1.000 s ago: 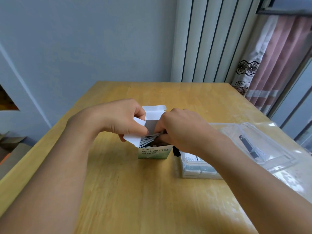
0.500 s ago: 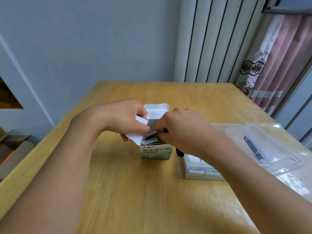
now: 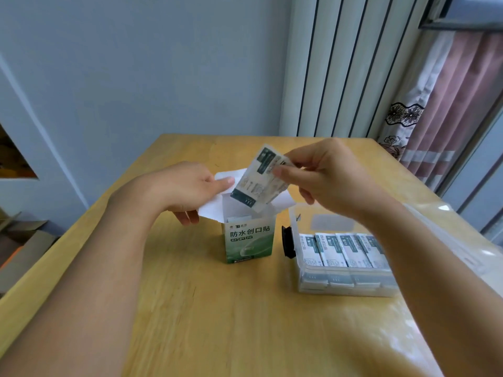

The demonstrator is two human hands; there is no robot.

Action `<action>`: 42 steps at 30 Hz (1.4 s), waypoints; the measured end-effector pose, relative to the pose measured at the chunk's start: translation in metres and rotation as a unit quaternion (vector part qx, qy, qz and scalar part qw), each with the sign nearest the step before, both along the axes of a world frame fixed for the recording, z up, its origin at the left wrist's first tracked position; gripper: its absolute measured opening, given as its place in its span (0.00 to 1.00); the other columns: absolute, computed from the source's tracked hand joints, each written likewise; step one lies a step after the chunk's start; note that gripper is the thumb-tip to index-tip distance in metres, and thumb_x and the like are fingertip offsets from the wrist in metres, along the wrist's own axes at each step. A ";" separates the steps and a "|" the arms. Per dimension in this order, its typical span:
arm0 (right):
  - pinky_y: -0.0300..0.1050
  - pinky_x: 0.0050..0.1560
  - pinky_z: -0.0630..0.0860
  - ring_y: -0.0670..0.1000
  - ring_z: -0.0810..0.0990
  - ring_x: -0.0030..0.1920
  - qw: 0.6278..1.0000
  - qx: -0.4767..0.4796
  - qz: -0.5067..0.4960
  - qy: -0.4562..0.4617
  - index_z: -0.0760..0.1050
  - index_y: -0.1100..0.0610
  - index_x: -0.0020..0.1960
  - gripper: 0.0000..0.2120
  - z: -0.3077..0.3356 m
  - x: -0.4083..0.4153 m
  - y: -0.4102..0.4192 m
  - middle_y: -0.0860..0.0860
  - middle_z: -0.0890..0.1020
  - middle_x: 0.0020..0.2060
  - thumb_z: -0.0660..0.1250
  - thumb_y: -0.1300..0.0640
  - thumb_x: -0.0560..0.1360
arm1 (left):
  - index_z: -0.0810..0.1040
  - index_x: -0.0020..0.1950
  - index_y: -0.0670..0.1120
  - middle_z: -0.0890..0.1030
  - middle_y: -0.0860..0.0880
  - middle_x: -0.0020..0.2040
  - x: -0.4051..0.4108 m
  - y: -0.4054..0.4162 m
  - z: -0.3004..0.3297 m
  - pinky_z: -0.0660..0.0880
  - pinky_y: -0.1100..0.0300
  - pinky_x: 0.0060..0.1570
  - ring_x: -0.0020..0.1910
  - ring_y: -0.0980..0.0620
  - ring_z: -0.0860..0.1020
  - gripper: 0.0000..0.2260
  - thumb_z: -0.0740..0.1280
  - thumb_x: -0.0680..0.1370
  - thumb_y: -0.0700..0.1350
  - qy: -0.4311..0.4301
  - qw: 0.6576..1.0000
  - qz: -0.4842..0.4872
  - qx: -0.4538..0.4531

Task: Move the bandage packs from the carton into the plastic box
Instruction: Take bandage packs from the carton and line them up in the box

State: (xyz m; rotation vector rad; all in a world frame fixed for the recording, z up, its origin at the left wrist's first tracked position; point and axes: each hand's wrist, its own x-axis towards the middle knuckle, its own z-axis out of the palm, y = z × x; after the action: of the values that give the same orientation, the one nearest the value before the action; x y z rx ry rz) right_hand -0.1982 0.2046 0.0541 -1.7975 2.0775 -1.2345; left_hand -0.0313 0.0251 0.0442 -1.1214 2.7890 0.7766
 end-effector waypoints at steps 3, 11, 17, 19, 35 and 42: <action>0.36 0.23 0.60 0.46 0.68 0.21 0.989 -0.039 0.015 -0.142 0.85 0.62 0.45 0.09 0.007 -0.014 0.008 0.47 0.77 0.21 0.68 0.60 0.79 | 0.79 0.51 0.41 0.84 0.41 0.47 0.004 0.006 0.018 0.81 0.45 0.48 0.38 0.43 0.82 0.38 0.49 0.76 0.73 0.064 0.989 0.051 -0.123; 0.36 0.20 0.68 0.48 0.75 0.23 0.963 0.007 0.094 -0.252 0.83 0.63 0.44 0.06 0.019 -0.008 0.017 0.55 0.82 0.31 0.69 0.62 0.77 | 0.82 0.56 0.47 0.87 0.46 0.47 -0.020 0.084 0.037 0.81 0.59 0.33 0.39 0.50 0.85 0.13 0.65 0.81 0.54 0.327 0.912 -0.087 0.231; 0.39 0.32 0.81 0.51 0.84 0.30 0.967 -0.058 -0.059 -0.241 0.83 0.61 0.45 0.05 0.026 -0.020 0.022 0.57 0.87 0.35 0.70 0.62 0.77 | 0.80 0.55 0.43 0.87 0.42 0.43 -0.041 0.085 0.019 0.83 0.57 0.33 0.38 0.44 0.86 0.12 0.58 0.86 0.47 0.443 0.817 0.049 0.365; 0.42 0.34 0.83 0.52 0.86 0.32 0.974 -0.112 -0.091 -0.172 0.83 0.59 0.45 0.05 0.029 -0.021 0.026 0.54 0.87 0.35 0.70 0.61 0.78 | 0.79 0.55 0.43 0.86 0.43 0.39 -0.045 0.086 0.015 0.82 0.57 0.34 0.37 0.45 0.86 0.12 0.57 0.86 0.46 0.480 0.763 0.105 0.420; 0.52 0.33 0.79 0.58 0.82 0.37 0.923 -0.174 0.010 0.344 0.84 0.60 0.48 0.04 -0.005 0.009 0.008 0.54 0.83 0.42 0.71 0.65 0.75 | 0.73 0.40 0.40 0.77 0.45 0.28 -0.049 0.089 0.008 0.78 0.60 0.26 0.22 0.50 0.77 0.16 0.50 0.83 0.36 0.477 0.562 0.165 0.655; 0.51 0.37 0.84 0.50 0.85 0.34 0.988 -0.143 0.027 0.057 0.84 0.55 0.50 0.04 0.028 -0.011 0.030 0.49 0.85 0.34 0.71 0.60 0.77 | 0.79 0.60 0.39 0.81 0.41 0.43 -0.053 0.082 0.006 0.77 0.60 0.26 0.31 0.49 0.82 0.19 0.54 0.86 0.49 0.481 0.658 0.153 0.558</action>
State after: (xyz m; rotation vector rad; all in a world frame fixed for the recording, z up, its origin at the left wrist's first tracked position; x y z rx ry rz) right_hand -0.2088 0.2350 0.0823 -2.0743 1.9758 -1.5138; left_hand -0.0840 0.1069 0.0500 -0.9266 1.5360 3.1918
